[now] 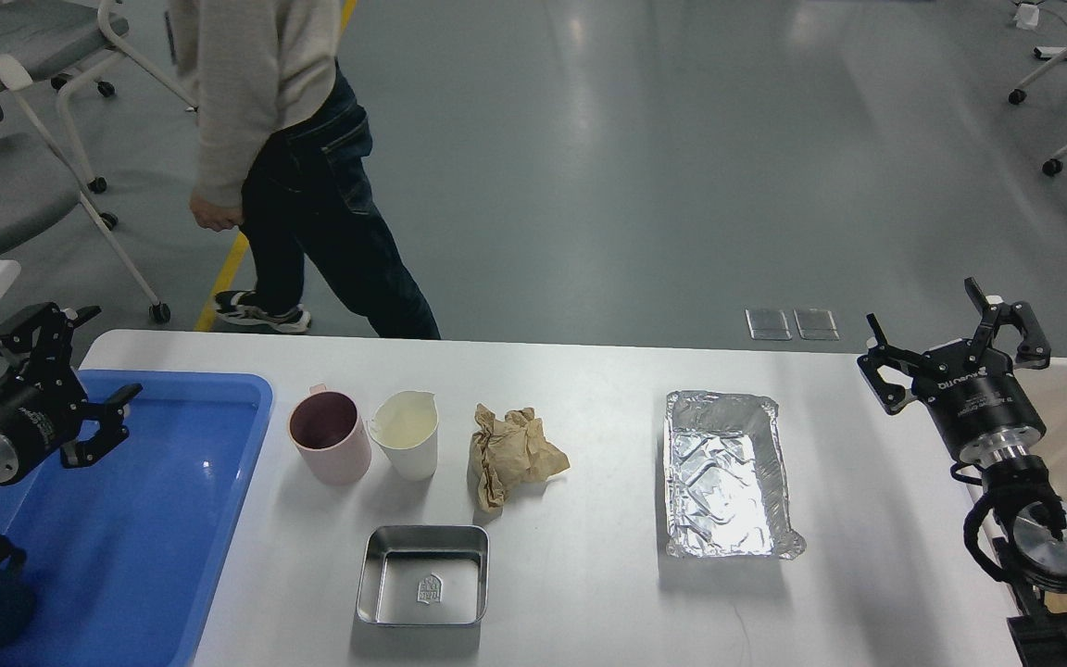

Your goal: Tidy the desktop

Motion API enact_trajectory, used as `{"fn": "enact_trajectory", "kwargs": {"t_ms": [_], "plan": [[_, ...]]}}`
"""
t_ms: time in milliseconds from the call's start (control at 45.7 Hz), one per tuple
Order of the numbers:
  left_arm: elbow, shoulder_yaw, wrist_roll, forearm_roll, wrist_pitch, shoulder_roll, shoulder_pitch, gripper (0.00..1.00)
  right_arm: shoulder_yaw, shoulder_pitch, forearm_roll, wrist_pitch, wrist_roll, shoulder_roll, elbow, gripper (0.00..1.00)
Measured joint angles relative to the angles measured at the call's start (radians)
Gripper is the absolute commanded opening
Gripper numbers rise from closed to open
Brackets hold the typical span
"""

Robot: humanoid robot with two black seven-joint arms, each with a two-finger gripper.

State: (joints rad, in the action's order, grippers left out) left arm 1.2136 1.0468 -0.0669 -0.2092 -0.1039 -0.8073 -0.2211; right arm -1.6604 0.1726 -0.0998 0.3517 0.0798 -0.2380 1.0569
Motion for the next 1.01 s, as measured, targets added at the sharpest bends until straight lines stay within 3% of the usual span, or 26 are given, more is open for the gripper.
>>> {"fn": "enact_trajectory", "kwargs": {"t_ms": [109,241,350,460,657,810,1007], "plan": [[0.022,-0.021,0.013,-0.090,0.001,-0.082,-0.001,0.97,0.002,0.005,-0.001,0.000,0.000,0.000,0.000,1.00],[0.065,-0.026,0.091,-0.251,-0.002,-0.167,-0.001,0.97,0.004,0.008,-0.009,0.000,0.000,0.000,0.000,1.00],[0.125,-0.027,0.112,-0.317,-0.003,-0.254,0.002,0.97,0.004,0.009,-0.025,0.000,0.000,0.000,0.000,1.00],[0.201,-0.028,0.092,-0.329,-0.004,-0.351,0.013,0.97,0.005,0.009,-0.030,0.000,0.000,0.000,0.000,1.00],[0.306,-0.094,0.015,-0.331,-0.008,-0.518,0.032,0.96,0.005,0.007,-0.031,0.000,0.000,-0.001,0.000,1.00],[0.323,-0.191,0.010,-0.337,-0.008,-0.591,0.032,0.96,0.005,0.006,-0.031,0.000,0.001,-0.003,-0.001,1.00],[0.331,-0.211,0.016,-0.341,0.002,-0.625,0.030,0.97,0.007,0.004,-0.031,0.000,0.002,-0.004,-0.003,1.00]]}}
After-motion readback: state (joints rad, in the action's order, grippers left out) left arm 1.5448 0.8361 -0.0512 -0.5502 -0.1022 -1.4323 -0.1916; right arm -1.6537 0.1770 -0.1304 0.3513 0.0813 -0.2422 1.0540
